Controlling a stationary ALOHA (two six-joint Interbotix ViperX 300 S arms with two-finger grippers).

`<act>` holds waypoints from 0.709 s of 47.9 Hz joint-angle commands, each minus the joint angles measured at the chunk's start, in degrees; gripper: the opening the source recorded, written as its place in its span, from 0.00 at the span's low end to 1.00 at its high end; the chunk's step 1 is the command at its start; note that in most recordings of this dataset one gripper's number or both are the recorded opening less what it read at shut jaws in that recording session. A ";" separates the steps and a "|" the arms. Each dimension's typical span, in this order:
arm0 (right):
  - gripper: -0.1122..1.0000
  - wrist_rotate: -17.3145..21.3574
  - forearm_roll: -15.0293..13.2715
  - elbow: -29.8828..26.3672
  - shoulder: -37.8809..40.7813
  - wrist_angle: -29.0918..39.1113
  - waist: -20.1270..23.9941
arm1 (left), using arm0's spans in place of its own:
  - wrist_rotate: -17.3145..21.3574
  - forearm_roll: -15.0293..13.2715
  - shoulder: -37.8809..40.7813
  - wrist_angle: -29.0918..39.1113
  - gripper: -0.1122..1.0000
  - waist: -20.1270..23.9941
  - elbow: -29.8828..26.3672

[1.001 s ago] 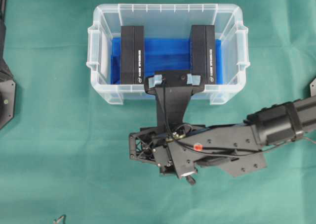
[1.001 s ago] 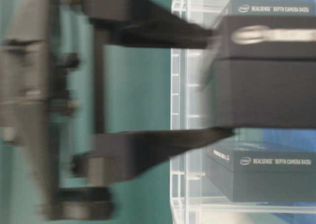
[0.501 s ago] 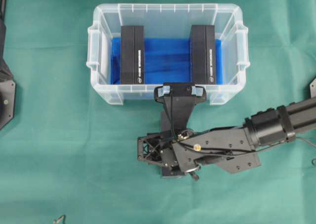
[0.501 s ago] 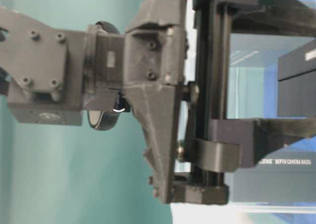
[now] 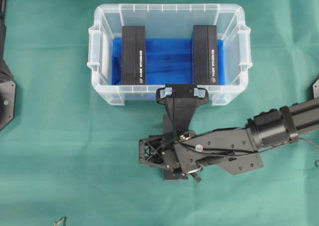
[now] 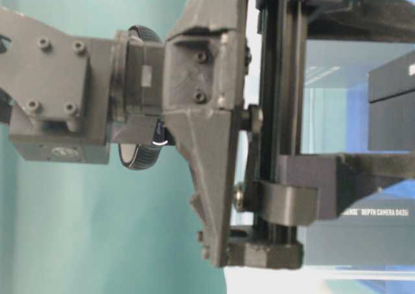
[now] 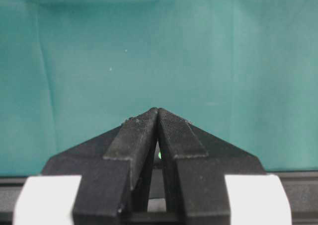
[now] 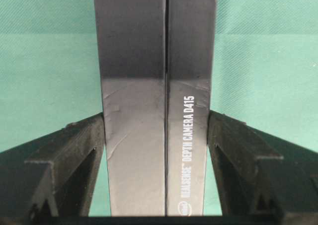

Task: Take the box out of the case with the right arm.
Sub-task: 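Carry the box toward the front and lower it onto the cloth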

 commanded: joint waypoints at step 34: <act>0.93 -0.35 -0.53 -2.72 -5.27 2.29 0.09 | -0.09 0.09 0.18 -0.18 0.12 0.18 -1.49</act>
